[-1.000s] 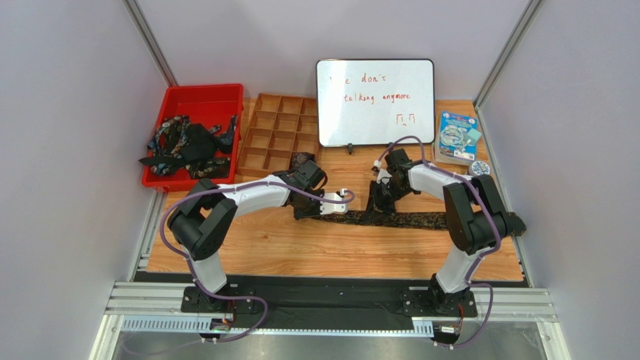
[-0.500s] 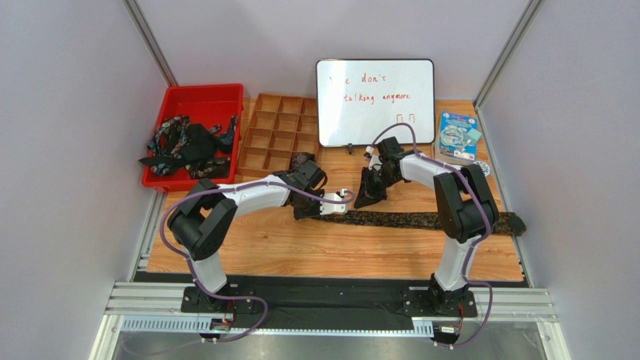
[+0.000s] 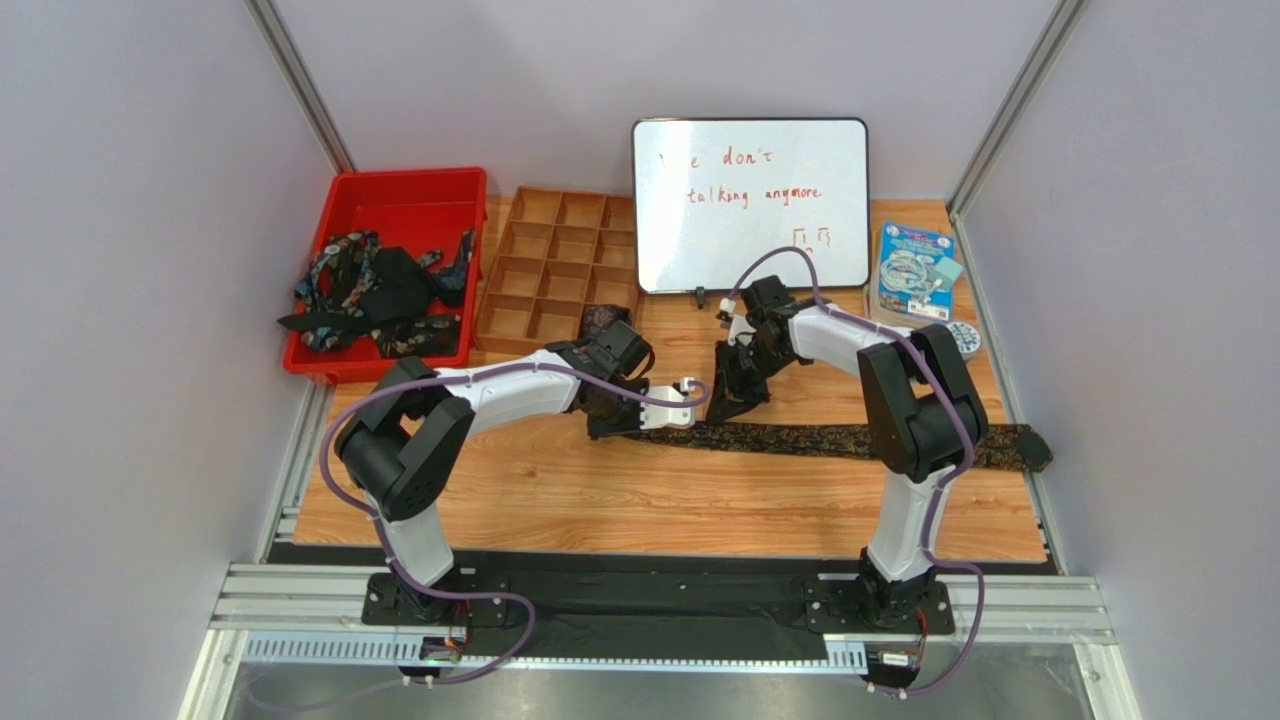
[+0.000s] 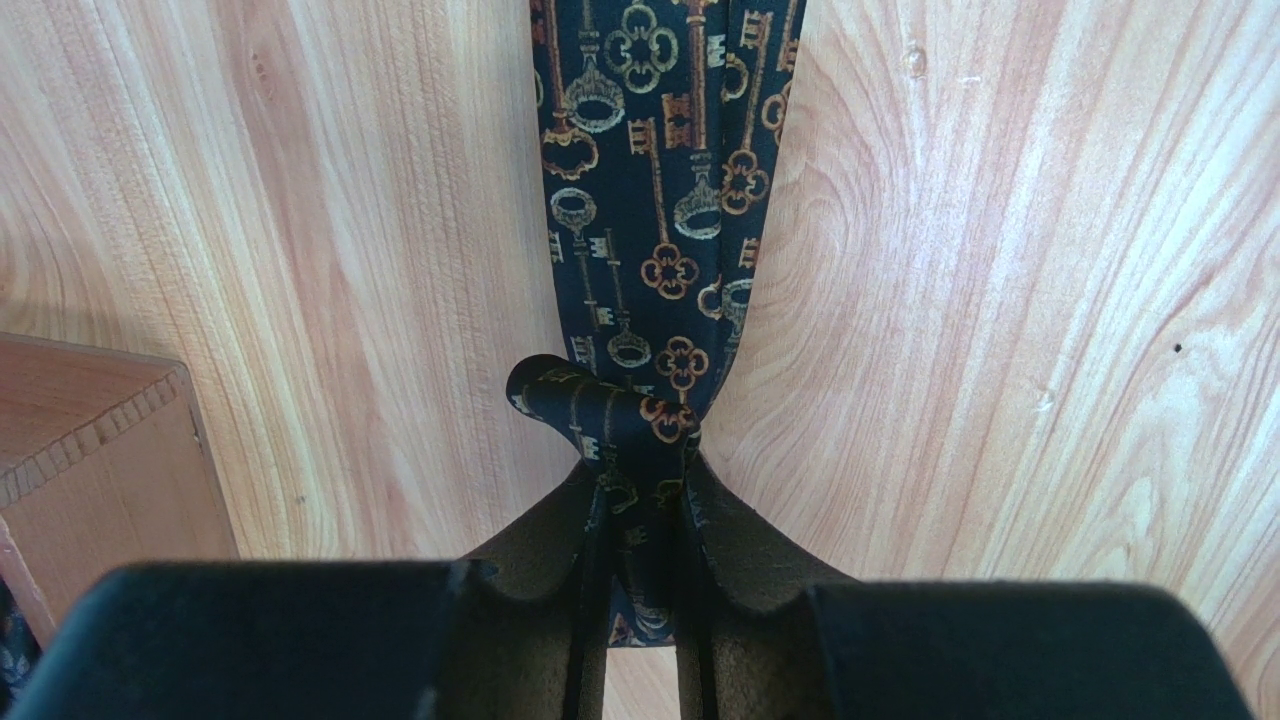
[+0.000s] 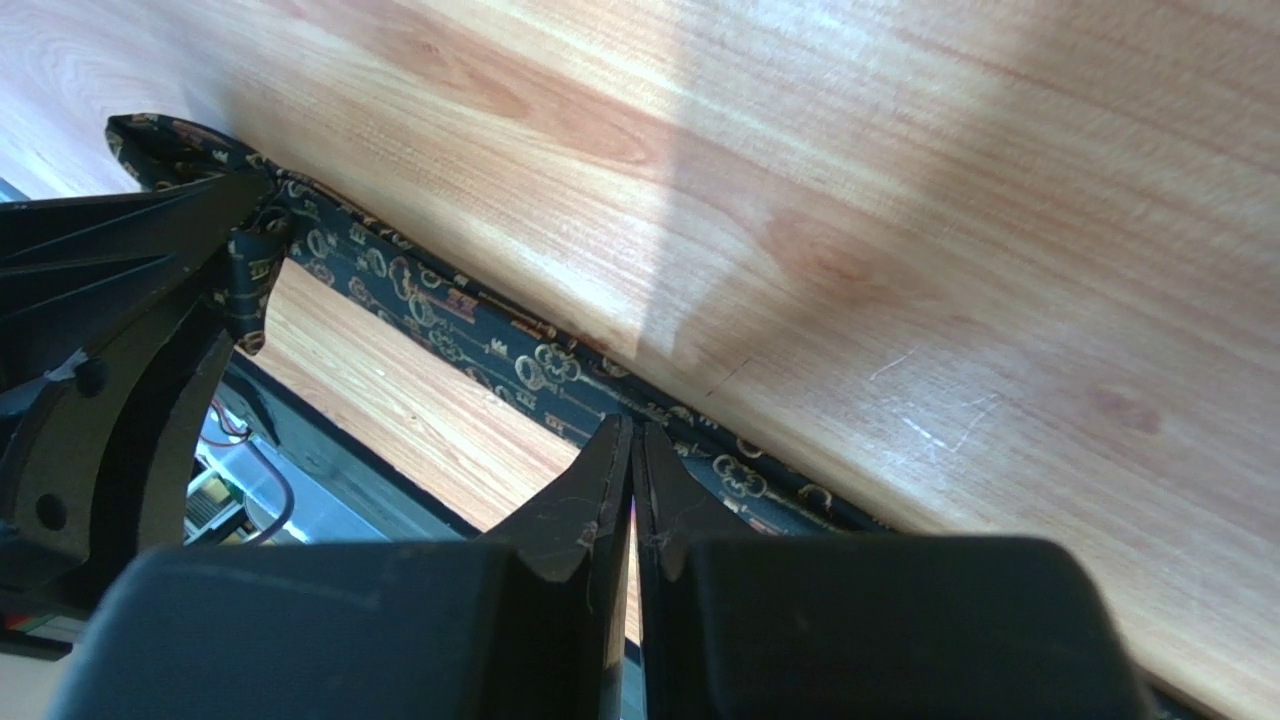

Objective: Roll the ties
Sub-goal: Roll the tie at the center of the board.

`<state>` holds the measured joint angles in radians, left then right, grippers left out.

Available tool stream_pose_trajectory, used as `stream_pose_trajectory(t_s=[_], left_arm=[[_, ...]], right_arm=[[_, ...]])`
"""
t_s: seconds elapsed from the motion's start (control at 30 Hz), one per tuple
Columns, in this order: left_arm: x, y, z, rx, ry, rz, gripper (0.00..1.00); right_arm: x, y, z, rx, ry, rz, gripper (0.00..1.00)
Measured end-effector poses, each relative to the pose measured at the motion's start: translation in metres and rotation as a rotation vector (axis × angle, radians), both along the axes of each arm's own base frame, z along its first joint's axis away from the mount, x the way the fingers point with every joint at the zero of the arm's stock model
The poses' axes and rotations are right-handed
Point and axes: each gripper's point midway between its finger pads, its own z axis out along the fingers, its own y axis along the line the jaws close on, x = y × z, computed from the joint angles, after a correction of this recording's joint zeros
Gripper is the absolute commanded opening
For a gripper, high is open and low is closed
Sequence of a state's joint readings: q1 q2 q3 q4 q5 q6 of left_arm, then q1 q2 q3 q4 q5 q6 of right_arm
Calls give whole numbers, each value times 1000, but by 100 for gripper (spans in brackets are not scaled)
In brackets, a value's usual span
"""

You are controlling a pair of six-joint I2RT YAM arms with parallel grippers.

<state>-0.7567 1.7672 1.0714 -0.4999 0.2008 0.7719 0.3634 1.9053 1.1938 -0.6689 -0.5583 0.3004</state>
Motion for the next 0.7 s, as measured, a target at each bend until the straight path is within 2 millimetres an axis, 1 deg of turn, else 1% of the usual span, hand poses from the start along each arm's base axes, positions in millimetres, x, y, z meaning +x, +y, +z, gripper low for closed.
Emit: stream_pose_trajectory(t_s=[0.2, 0.4, 0.53, 0.6, 0.7], left_arm=[[0, 0, 0, 0, 0, 1, 23], [0, 0, 0, 0, 0, 1, 23], [0, 0, 0, 0, 0, 1, 23], [0, 0, 0, 0, 1, 1, 23], [0, 0, 0, 0, 1, 1, 23]], right_arm=[[7, 2, 1, 2, -15, 6, 6], [23, 5, 12, 14, -77, 18, 7], [31, 1, 14, -6, -130, 74, 10], [30, -3, 11, -23, -156, 128, 12], [22, -11, 5, -52, -171, 220, 16]])
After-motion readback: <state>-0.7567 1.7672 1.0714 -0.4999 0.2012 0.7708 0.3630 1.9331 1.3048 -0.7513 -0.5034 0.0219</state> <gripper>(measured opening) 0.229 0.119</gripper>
